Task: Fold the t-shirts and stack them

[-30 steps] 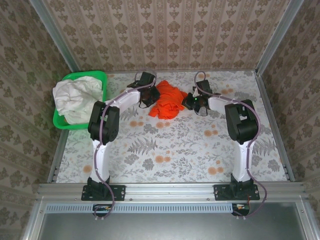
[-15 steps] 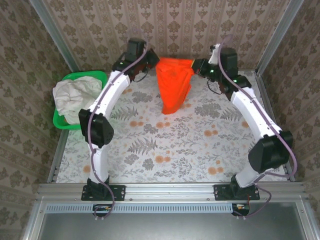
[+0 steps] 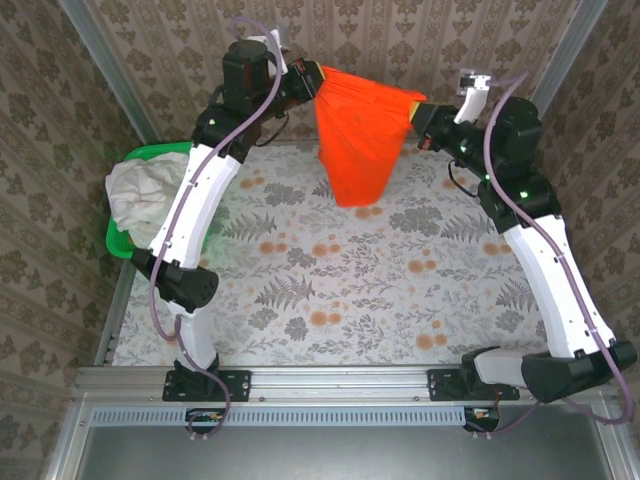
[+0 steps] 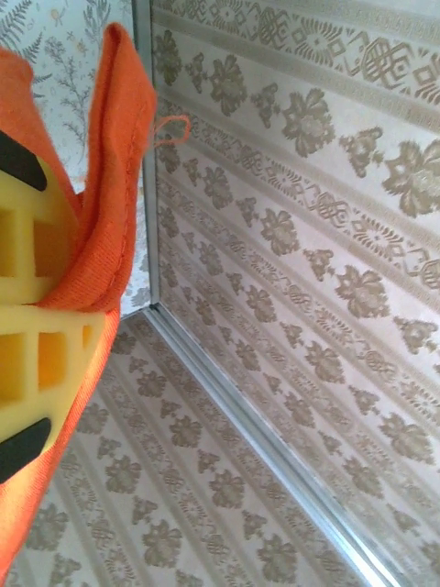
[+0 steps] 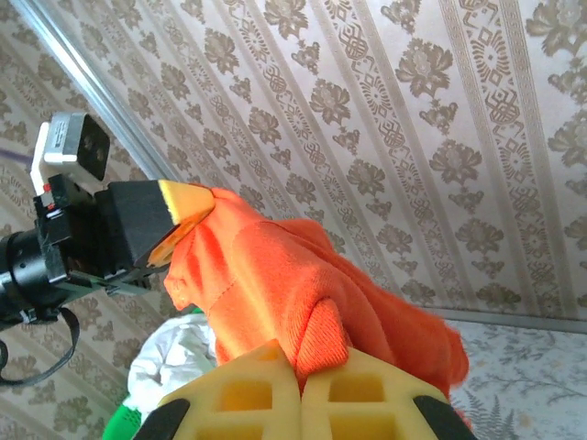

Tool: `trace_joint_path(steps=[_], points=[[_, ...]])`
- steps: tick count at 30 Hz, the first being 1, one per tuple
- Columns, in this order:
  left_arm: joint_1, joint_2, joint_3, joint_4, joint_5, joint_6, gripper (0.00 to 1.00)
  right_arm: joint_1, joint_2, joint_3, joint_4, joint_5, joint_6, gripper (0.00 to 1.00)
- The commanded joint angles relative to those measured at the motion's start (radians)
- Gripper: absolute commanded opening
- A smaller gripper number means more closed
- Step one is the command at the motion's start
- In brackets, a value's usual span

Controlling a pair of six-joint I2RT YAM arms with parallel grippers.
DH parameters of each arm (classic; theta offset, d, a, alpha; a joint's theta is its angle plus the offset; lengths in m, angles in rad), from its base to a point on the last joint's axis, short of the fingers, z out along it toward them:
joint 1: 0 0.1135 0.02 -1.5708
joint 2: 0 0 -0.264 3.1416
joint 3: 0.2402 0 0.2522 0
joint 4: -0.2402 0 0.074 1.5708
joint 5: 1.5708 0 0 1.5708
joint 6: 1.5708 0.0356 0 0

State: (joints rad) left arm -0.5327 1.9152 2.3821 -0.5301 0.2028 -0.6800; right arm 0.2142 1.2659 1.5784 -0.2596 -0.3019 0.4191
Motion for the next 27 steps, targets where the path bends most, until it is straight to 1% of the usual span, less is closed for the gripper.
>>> trace_joint_path(steps=[1, 5, 7, 10, 13, 16, 18, 20, 21, 22, 23, 24, 25, 26, 27], points=[[0.055, -0.008, -0.066, 0.02, -0.105, 0.065, 0.02, -0.005, -0.025, -0.075, -0.064, 0.01, -0.074, 0.0], [0.064, 0.075, -0.07, 0.011, -0.052, 0.008, 0.02, 0.016, -0.017, -0.174, -0.012, 0.034, -0.033, 0.0], [0.062, 0.129, -0.032, 0.0, -0.03, -0.002, 0.01, 0.015, -0.009, -0.189, -0.01, 0.08, -0.015, 0.0], [0.053, 0.204, 0.039, -0.014, -0.004, -0.015, 0.01, 0.013, 0.008, -0.173, -0.029, 0.128, -0.031, 0.0], [0.051, 0.269, 0.141, -0.03, 0.022, -0.036, 0.0, 0.01, 0.027, -0.127, -0.062, 0.127, -0.062, 0.0], [0.049, 0.291, 0.196, -0.029, 0.033, -0.043, 0.0, 0.013, 0.013, -0.127, -0.067, 0.109, -0.078, 0.0], [0.051, 0.278, 0.183, -0.035, 0.032, -0.032, 0.0, 0.024, -0.008, -0.156, -0.067, 0.094, -0.1, 0.0], [0.055, 0.249, 0.122, -0.06, 0.03, -0.008, 0.01, 0.074, -0.021, -0.184, -0.106, 0.092, -0.191, 0.0], [0.06, 0.223, 0.064, -0.069, 0.026, -0.001, 0.02, 0.114, -0.018, -0.189, -0.15, 0.104, -0.249, 0.0], [0.068, 0.189, -0.032, -0.062, 0.024, -0.005, 0.05, 0.152, -0.011, -0.204, -0.186, 0.111, -0.292, 0.0], [0.071, 0.155, -0.122, -0.041, 0.026, -0.015, 0.13, 0.181, -0.003, -0.227, -0.199, 0.11, -0.312, 0.0], [0.093, 0.115, -0.233, -0.004, 0.027, -0.034, 0.28, 0.216, 0.004, -0.261, -0.196, 0.105, -0.328, 0.0], [0.113, 0.073, -0.342, 0.037, 0.027, -0.054, 0.46, 0.251, 0.013, -0.296, -0.181, 0.091, -0.331, 0.02], [0.124, 0.038, -0.427, 0.062, 0.02, -0.071, 0.55, 0.282, 0.025, -0.319, -0.166, 0.066, -0.329, 0.1], [0.14, -0.004, -0.517, 0.079, 0.01, -0.088, 0.63, 0.318, 0.044, -0.336, -0.148, 0.027, -0.328, 0.26]])
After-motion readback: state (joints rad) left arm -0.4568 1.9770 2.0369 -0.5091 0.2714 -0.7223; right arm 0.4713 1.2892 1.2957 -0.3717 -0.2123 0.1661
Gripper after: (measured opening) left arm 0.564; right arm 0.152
